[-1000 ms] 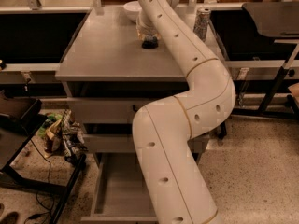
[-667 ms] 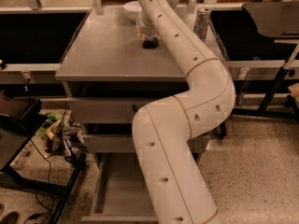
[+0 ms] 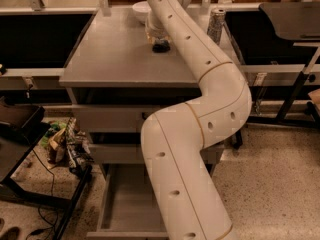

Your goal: Place rxbar blueberry into bottom drawer

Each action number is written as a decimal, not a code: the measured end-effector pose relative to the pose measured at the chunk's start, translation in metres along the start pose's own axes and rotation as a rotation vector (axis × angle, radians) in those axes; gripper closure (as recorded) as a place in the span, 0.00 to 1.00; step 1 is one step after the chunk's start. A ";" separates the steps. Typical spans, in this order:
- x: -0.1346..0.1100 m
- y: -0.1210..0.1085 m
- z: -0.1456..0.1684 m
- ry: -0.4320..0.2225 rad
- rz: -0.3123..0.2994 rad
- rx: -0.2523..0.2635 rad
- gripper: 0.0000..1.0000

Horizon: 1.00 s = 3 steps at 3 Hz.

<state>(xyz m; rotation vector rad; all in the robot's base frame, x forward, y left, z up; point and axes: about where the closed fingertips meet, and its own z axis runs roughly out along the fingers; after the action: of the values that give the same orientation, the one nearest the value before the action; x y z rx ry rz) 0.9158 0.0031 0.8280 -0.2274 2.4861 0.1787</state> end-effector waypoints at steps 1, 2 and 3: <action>0.004 0.001 -0.003 0.018 -0.006 0.004 1.00; 0.016 0.005 -0.034 0.100 -0.034 0.045 1.00; 0.024 0.014 -0.093 0.179 -0.060 0.107 1.00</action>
Offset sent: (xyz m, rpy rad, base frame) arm -0.1817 -0.0173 0.0161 -0.1869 0.2316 -0.0007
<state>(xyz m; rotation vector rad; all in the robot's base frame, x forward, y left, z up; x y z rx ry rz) 0.8403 -0.0026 0.8883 -0.2837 2.6527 -0.0009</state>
